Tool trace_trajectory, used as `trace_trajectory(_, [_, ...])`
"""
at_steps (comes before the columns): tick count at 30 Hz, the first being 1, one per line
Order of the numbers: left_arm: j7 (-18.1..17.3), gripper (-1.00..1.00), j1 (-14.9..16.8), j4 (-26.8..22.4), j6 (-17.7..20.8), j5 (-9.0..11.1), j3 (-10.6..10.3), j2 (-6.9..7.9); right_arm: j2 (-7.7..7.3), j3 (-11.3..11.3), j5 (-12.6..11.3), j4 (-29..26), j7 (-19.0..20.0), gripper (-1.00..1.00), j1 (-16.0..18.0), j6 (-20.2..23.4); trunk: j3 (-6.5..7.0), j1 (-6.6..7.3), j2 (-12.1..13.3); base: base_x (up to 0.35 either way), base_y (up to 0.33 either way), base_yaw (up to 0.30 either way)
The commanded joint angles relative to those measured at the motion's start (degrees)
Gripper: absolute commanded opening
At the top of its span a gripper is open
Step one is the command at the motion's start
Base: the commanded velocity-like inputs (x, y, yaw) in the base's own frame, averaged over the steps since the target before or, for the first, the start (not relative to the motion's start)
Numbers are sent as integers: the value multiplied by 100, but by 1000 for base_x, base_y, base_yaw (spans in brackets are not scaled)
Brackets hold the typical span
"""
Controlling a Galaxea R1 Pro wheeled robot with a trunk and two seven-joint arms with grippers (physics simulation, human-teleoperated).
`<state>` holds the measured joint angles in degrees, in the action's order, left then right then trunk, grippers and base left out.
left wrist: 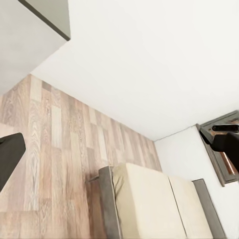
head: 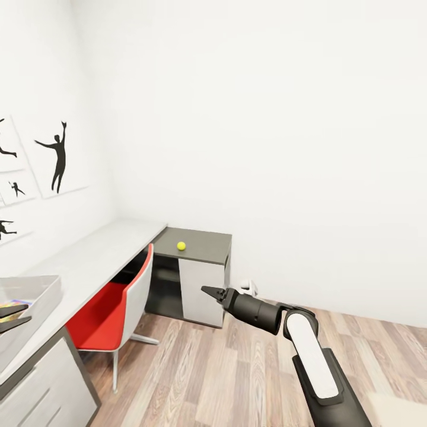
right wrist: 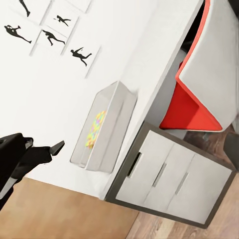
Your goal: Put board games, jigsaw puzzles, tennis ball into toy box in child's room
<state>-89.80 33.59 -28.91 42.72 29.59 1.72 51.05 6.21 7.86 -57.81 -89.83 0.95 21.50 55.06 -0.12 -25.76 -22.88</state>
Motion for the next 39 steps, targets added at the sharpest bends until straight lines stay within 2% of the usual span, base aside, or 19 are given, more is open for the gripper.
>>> trace_trajectory(1, [-20, 100, -1, -10, 61, 3, 0, 2, 3, -2, 11, 0, 12, 100, 3, 22, 0, -2, -4, 0, 0, -228])
trace_trajectory(5, [-20, 100, -1, -48, 73, 3, 12, 0, 7, 1, 8, 0, 12, 100, 3, 22, 10, -2, -4, 0, 0, -253])
trace_trajectory(8, [-20, 100, 4, -98, 130, 3, 13, -72, 24, 3, 10, 5, 11, 100, 3, 22, 17, -2, -4, 0, 0, -268])
trace_trajectory(10, [-20, 100, 13, -317, 264, -2, 20, -162, 35, 2, 13, 11, 10, 100, 3, 21, 22, -2, -4, 0, 0, -272])
trace_trajectory(14, [-20, 100, 22, -1317, 968, -16, 37, -268, 34, -2, 26, 22, 10, 100, 3, 15, 30, -2, -4, 0, 0, -206])
trace_trajectory(17, [63, 100, 29, -2255, 1424, 1, 49, -374, 34, -3, 41, 25, 10, 100, 3, 12, 32, -2, -4, 0, 0, -62])
trace_trajectory(19, [218, 100, 53, -2653, 1539, 29, 57, -405, 23, -4, 47, 25, 10, 100, 3, 11, 33, -2, -4, 0, 0, -24])
trace_trajectory(25, [384, 100, 145, -3652, 1661, 79, 74, -457, -4, -21, 57, 25, 9, 100, 3, 6, 33, -2, -4, 0, 0, -8])
trace_trajectory(27, [425, 100, 155, -3872, 1669, 80, 79, -566, -9, -30, 58, 26, 8, 100, 3, 5, 33, -2, -4, 0, 0, -2])
trace_trajectory(30, [800, 100, 202, -4064, 1647, 49, 82, -1050, -15, -31, 59, 26, -5, 100, 3, 5, 33, -2, -4, 0, 0, 0])
trace_trajectory(31, [893, 100, 233, -4085, 1646, 50, 82, -1142, -17, -30, 59, 26, -9, 100, 3, 5, 33, -2, -4, 0, 0, 0])
trace_trajectory(32, [1058, 100, 317, -4157, 1655, 57, 81, -1325, -19, -30, 59, 26, -18, 100, 3, 5, 33, -2, -4, 0, 0, 0])
trace_trajectory(33, [1122, 100, 361, -4215, 1661, 60, 78, -1419, -20, -30, 59, 26, -21, 100, 3, 5, 33, -2, -4, 0, 0, 0])
trace_trajectory(35, [1282, 100, 478, -4561, 1679, 45, 53, -1828, -26, -37, 61, 27, -29, 100, 3, 4, 33, -2, -4, 0, 0, 0])
trace_trajectory(36, [1310, 100, 495, -4658, 1683, 39, 47, -1949, -27, -41, 60, 27, -30, 100, 3, 4, 33, -2, -4, 0, 0, 0])
trace_trajectory(39, [1477, 100, 544, -5088, 1689, -61, -35, -2763, -36, -58, 72, 27, -45, 100, 3, 3, 33, -2, -4, 0, 0, 0])
